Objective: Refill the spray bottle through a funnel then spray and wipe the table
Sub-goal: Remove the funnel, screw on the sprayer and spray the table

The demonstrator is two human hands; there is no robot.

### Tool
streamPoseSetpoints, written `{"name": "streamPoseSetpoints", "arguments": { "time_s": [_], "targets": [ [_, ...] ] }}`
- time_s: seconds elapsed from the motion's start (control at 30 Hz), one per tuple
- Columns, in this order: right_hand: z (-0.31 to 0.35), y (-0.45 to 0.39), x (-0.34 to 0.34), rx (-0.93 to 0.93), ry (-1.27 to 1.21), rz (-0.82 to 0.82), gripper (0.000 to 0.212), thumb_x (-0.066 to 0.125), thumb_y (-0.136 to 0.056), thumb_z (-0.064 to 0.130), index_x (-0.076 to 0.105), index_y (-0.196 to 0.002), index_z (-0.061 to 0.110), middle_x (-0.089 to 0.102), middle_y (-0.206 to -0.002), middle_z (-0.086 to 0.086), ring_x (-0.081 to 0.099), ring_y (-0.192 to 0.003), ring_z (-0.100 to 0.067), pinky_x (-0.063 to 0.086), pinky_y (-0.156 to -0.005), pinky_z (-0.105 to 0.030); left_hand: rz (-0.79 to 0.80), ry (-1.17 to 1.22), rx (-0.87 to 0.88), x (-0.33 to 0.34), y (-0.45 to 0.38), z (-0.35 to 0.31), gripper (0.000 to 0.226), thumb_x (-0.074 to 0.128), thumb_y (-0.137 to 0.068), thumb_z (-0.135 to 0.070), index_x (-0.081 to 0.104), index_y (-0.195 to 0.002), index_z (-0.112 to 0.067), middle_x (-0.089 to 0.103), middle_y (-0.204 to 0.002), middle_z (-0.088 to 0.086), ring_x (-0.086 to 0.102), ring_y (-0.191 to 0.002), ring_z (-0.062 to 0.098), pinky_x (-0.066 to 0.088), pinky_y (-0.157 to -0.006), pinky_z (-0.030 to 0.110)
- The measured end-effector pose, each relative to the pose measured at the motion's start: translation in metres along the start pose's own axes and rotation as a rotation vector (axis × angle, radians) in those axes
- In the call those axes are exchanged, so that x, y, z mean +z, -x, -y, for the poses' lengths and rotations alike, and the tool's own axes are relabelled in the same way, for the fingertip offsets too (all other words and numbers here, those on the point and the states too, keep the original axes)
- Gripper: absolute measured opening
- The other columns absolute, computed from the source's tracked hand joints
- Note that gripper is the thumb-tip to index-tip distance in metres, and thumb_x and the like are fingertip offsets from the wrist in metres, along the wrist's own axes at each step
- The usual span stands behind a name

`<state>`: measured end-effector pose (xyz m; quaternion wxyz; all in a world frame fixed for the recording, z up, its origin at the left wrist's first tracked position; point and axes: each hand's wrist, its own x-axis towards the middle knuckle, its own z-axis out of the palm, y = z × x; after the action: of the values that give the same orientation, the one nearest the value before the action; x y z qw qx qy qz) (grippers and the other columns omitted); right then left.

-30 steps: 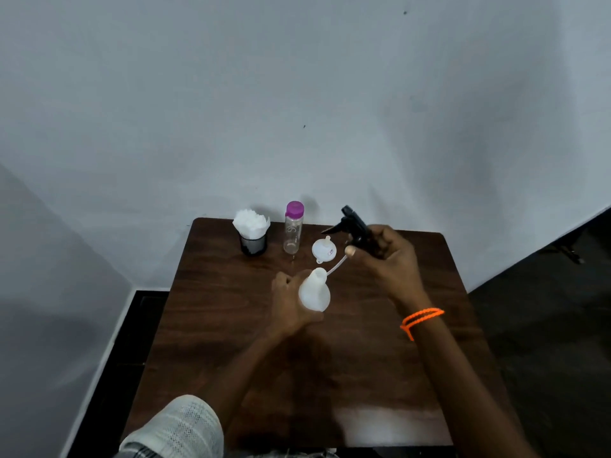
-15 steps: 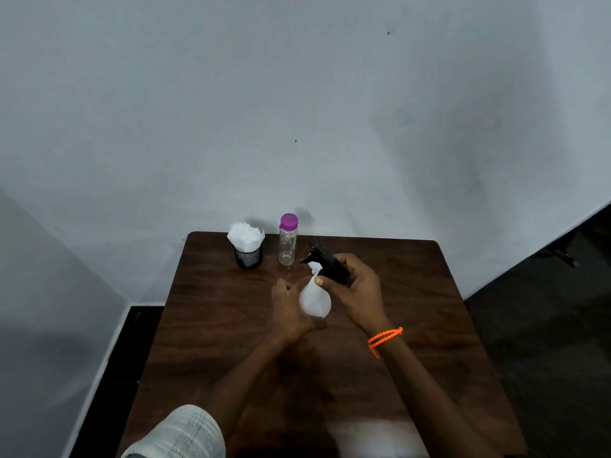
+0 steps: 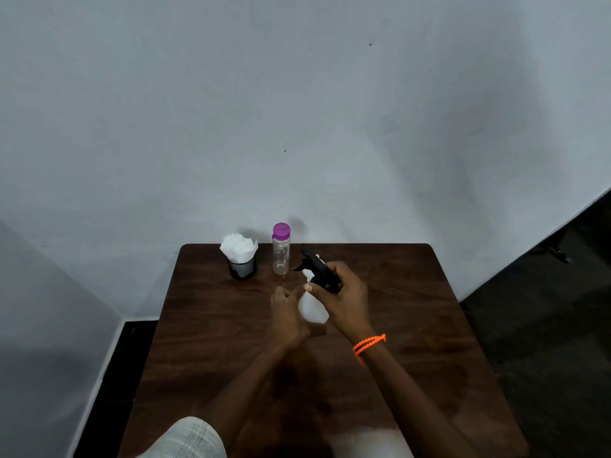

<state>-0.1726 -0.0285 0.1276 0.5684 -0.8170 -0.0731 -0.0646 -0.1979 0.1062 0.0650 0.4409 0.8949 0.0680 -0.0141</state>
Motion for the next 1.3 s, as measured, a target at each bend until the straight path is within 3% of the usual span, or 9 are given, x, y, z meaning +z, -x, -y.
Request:
{"name": "streamPoseSetpoints", "arguments": {
  "time_s": [0.23,0.33,0.43,0.57,0.67,0.83,0.97,1.1,1.3],
  "targets": [
    [-0.005,-0.003,0.0,-0.018,0.082,-0.061,0.043,0.093,-0.068,0.034,0.067,-0.101,0.026,0.066,-0.096,0.009,0.064,-0.09,-0.004,0.051,-0.072,-0.013,0.006,-0.013,0.016,0.004,-0.003,-0.004,0.099,0.093,-0.044,-0.045,0.057,-0.133,-0.018,0.041,-0.113,0.0,0.043,-0.108,0.019,0.047,-0.085,0.029],
    [-0.01,-0.005,0.003,0.013,0.169,-0.077,0.04,0.092,-0.067,0.041,0.072,-0.097,0.023,0.061,-0.089,0.008,0.061,-0.084,0.0,0.045,-0.069,-0.009,-0.002,-0.001,0.025,0.01,-0.006,0.0,0.099,0.083,-0.037,-0.059,0.064,-0.126,-0.019,0.048,-0.112,0.0,0.049,-0.106,0.019,0.051,-0.086,0.033],
    [-0.015,-0.006,0.004,0.024,0.204,-0.056,0.033,0.09,-0.07,0.041,0.072,-0.09,0.022,0.058,-0.085,0.005,0.06,-0.076,-0.005,0.046,-0.065,-0.014,0.011,-0.02,0.006,0.014,-0.009,0.008,0.096,0.08,-0.036,-0.062,0.066,-0.122,-0.024,0.049,-0.109,-0.001,0.05,-0.104,0.019,0.051,-0.082,0.032],
    [-0.016,-0.003,0.001,0.06,0.128,0.009,0.024,0.086,-0.075,0.02,0.073,-0.094,0.021,0.063,-0.091,-0.002,0.064,-0.08,-0.012,0.056,-0.073,-0.034,0.002,0.0,0.013,0.013,-0.011,0.012,0.106,0.079,-0.035,-0.063,0.061,-0.134,-0.028,0.05,-0.12,0.0,0.047,-0.114,0.017,0.047,-0.09,0.031],
    [-0.018,-0.003,0.001,0.06,0.135,-0.004,0.024,0.087,-0.073,0.023,0.074,-0.093,0.019,0.065,-0.09,0.0,0.064,-0.08,-0.01,0.056,-0.071,-0.032,0.013,-0.004,-0.004,0.01,-0.011,0.009,0.106,0.081,-0.037,-0.058,0.059,-0.135,-0.026,0.044,-0.117,0.001,0.044,-0.115,0.02,0.04,-0.085,0.027],
    [-0.023,-0.007,0.007,0.092,0.176,-0.079,0.04,0.087,-0.067,0.05,0.059,-0.079,0.024,0.061,-0.08,0.005,0.06,-0.072,-0.01,0.052,-0.063,-0.029,0.036,0.0,-0.013,0.009,-0.011,0.003,0.095,0.092,-0.046,-0.042,0.059,-0.133,-0.021,0.041,-0.114,0.002,0.043,-0.112,0.02,0.048,-0.089,0.034],
    [-0.024,-0.004,0.009,0.074,0.121,-0.044,0.033,0.087,-0.071,0.037,0.06,-0.087,0.028,0.064,-0.086,0.005,0.063,-0.078,-0.011,0.054,-0.066,-0.032,0.004,0.025,-0.011,0.018,-0.015,0.014,0.082,0.084,-0.041,-0.06,0.068,-0.116,-0.032,0.055,-0.11,-0.002,0.054,-0.105,0.016,0.054,-0.085,0.035],
    [-0.025,-0.002,0.008,0.106,0.016,-0.015,0.033,0.082,-0.079,0.019,0.069,-0.105,0.034,0.071,-0.101,0.004,0.068,-0.093,-0.009,0.058,-0.08,-0.035,-0.052,-0.004,0.013,0.025,-0.023,0.025,0.089,0.085,-0.043,-0.061,0.063,-0.126,-0.037,0.059,-0.114,-0.001,0.056,-0.107,0.015,0.054,-0.086,0.033],
    [-0.026,-0.006,0.009,0.134,0.02,-0.063,0.032,0.091,-0.07,0.036,0.067,-0.085,0.022,0.069,-0.087,0.005,0.067,-0.083,-0.01,0.058,-0.074,-0.035,-0.011,0.0,0.047,0.011,-0.018,0.01,0.097,0.08,-0.041,-0.061,0.061,-0.131,-0.033,0.053,-0.115,-0.002,0.049,-0.11,0.016,0.05,-0.086,0.03]
  ]
}}
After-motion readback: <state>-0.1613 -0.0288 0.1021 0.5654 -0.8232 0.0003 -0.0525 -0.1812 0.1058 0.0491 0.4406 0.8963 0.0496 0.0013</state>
